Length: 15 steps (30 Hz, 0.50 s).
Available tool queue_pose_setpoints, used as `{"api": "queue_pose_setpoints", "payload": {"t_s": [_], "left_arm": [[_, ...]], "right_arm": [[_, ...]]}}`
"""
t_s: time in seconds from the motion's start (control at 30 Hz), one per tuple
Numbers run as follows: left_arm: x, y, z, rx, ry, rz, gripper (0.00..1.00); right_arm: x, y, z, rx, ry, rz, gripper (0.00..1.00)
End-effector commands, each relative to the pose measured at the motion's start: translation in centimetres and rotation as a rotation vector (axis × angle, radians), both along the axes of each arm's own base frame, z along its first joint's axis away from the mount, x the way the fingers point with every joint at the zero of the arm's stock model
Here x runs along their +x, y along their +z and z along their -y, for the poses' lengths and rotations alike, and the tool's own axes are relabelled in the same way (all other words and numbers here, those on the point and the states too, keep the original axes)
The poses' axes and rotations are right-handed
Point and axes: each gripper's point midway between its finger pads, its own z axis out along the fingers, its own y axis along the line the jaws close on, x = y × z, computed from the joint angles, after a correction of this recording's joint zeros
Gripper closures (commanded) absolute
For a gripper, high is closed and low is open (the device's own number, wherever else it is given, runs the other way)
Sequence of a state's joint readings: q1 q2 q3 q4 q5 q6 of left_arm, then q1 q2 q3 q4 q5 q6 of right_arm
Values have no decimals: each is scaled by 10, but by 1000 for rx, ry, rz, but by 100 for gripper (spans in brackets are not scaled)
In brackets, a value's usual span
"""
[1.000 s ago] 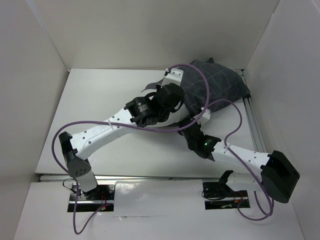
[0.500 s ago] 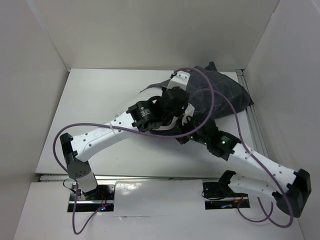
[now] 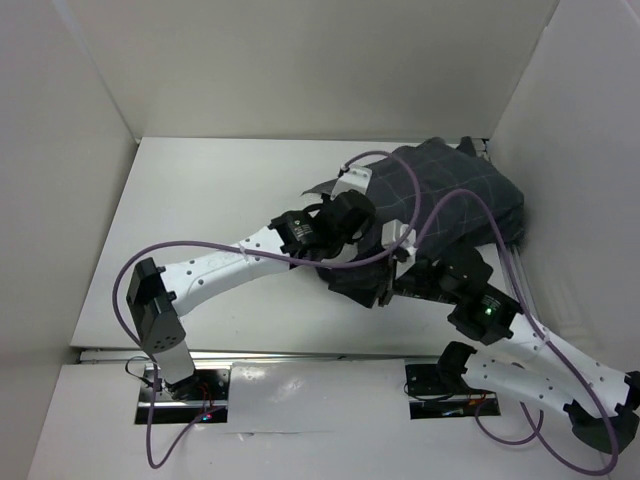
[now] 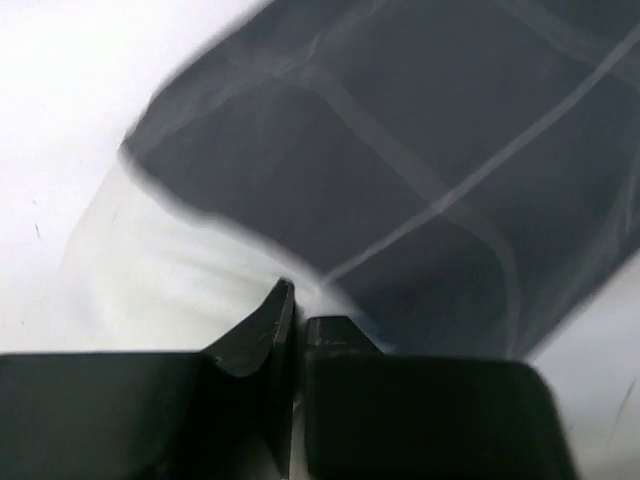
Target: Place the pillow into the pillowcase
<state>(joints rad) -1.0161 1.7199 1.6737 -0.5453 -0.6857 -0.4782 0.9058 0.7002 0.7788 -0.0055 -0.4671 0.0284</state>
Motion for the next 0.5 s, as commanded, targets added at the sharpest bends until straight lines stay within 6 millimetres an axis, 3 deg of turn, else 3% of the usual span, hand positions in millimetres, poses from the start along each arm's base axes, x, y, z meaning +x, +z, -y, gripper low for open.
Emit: {"api": "queue_pose_setpoints", "payload": {"t_s": [0.0, 0.03, 0.07, 0.1, 0.13, 0.17, 0.2, 0.23, 0.27, 0.3, 0.33, 0.37, 0.4, 0.43, 0.47], "left_arm": [[-7, -8, 5, -52, -10, -36, 84], [-10, -8, 5, -59, -25, -45, 78], [-13, 1, 0, -76, -25, -34, 70], [-18, 0, 0, -83, -46, -49, 46], [-23, 1, -3, -85, -59, -60, 29], [-26, 5, -5, -98, -69, -60, 13], [-34, 12, -13, -116, -80, -57, 1], [-38, 14, -20, -116, -80, -57, 0], [-42, 7, -29, -99, -72, -62, 0], [-46, 7, -38, -91, -63, -60, 0], [-51, 21, -51, -121, -49, -37, 0], [-55, 21, -61, -108, -36, -35, 0], [-57, 18, -72, -111, -1, -34, 0], [-60, 30, -86, -140, 24, -12, 0], [-62, 32, -96, -152, 61, -5, 0]], "right_arm": [[-28, 81, 20, 220, 56, 166, 52], [-26, 81, 23, 218, 36, 159, 38], [-23, 80, 24, 210, 14, 147, 35], [-14, 86, 28, 222, -45, 112, 32], [-8, 84, 30, 211, -85, 74, 24], [-1, 84, 34, 212, -132, 44, 20], [18, 91, 42, 234, -252, -12, 16], [28, 82, 49, 202, -328, -78, 11], [56, 74, 62, 209, -506, -170, 4], [67, 69, 71, 203, -594, -218, 0], [74, 57, 85, 168, -692, -272, 0], [87, 44, 92, 142, -789, -323, 0], [101, 32, 112, 163, -948, -389, 0], [106, 12, 120, 99, -1027, -426, 0], [112, 9, 134, 131, -1131, -465, 0]]}}
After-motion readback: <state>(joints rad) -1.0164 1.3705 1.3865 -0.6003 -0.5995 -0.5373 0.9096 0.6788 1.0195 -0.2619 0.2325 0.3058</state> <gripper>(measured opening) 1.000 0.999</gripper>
